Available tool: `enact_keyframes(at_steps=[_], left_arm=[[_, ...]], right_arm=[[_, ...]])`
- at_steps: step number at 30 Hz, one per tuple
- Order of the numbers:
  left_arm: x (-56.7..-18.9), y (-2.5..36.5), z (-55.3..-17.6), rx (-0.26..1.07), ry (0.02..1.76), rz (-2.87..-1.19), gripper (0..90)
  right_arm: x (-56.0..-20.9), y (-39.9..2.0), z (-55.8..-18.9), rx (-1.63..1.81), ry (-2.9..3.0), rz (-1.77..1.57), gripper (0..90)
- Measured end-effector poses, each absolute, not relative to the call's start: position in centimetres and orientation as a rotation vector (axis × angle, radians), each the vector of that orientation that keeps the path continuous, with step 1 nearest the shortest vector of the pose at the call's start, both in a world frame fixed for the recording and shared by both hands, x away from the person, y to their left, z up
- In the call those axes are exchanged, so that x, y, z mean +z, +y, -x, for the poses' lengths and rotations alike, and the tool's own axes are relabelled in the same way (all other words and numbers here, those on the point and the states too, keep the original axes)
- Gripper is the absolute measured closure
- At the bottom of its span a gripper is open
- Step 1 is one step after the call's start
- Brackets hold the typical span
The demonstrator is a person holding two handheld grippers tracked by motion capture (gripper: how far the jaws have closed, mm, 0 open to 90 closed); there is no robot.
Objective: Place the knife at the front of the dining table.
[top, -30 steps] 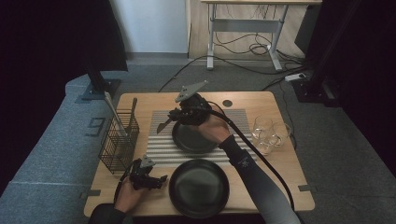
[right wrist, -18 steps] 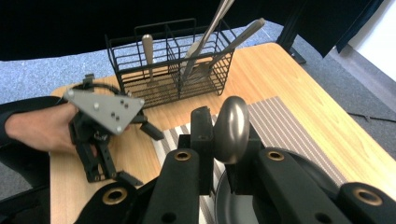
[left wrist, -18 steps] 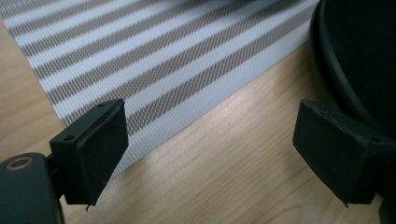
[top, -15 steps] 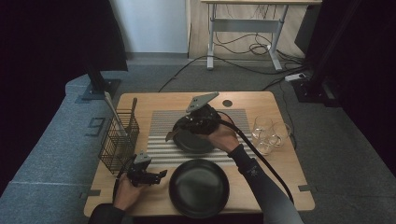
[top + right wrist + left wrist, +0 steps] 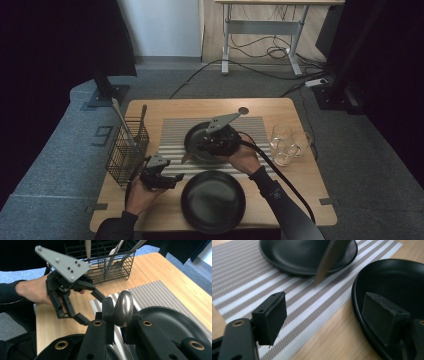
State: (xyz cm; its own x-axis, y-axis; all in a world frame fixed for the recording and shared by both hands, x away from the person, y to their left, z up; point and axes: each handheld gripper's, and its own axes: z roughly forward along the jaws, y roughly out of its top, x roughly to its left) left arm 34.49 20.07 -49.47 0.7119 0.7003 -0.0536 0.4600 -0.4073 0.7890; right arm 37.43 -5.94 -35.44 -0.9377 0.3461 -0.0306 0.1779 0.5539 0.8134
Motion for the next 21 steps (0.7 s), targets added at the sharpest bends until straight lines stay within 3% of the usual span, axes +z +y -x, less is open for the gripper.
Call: enact_keyframes(at_steps=[10, 21], left_arm=[[-48.7, 18.9, -34.4, 0.369, 0.781, -2.052, 36.3], [-48.6, 19.3, -34.2, 0.305, 0.73, -2.036, 64.8]], right_arm=[[-36.2, -5.5, -36.5, 1.362, 2.639, -0.397, 82.5], [-36.3, -5.2, -36.2, 1.382, 2.65, -0.357, 82.4]])
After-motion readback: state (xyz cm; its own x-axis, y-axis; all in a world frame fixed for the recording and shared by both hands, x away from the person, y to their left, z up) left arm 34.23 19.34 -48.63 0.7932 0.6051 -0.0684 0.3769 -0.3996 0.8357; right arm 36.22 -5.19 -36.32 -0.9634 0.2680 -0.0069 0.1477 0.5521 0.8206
